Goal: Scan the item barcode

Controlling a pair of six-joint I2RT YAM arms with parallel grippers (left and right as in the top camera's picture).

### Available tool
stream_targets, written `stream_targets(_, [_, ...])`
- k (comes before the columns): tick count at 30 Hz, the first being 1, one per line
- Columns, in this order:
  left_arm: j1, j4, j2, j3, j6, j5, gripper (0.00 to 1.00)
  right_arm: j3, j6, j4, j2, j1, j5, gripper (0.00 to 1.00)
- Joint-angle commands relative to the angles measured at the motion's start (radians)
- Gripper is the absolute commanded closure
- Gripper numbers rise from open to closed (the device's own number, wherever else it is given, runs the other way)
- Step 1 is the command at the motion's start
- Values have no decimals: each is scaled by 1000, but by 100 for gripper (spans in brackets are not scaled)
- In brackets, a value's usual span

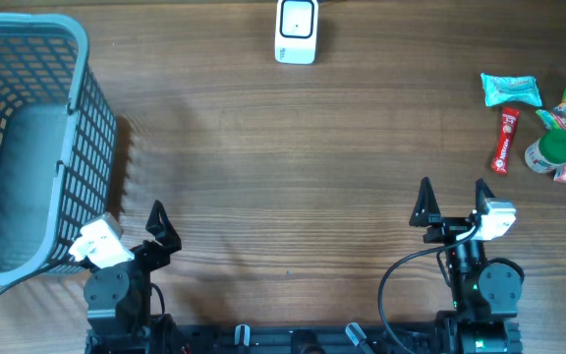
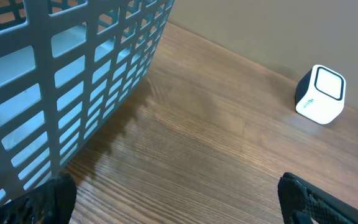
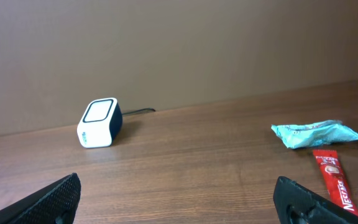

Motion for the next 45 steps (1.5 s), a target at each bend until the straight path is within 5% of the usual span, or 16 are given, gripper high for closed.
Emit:
stream_targets(1, [5,3,-8,-3,-5,8,0,-1,5,2,-7,4,-20,0])
stream_targets(5, [5,26,-8,-3,5,-12,0,-1,4,2,-7,4,-20,0])
stream_targets(10, [-7,415,-10,-145,7,43,0,-1,5,2,-7,4,-20,0])
stream_targets(15, [-34,453,-10,-227,195,125,0,-1,5,2,-7,4,-20,0])
stream_targets(26, [-46,501,-10,-253,378,185,0,-1,5,2,-7,4,-20,0])
stream_targets(45, [-45,555,-10,-279,294,192,0,-2,5,2,-7,4,-20,0])
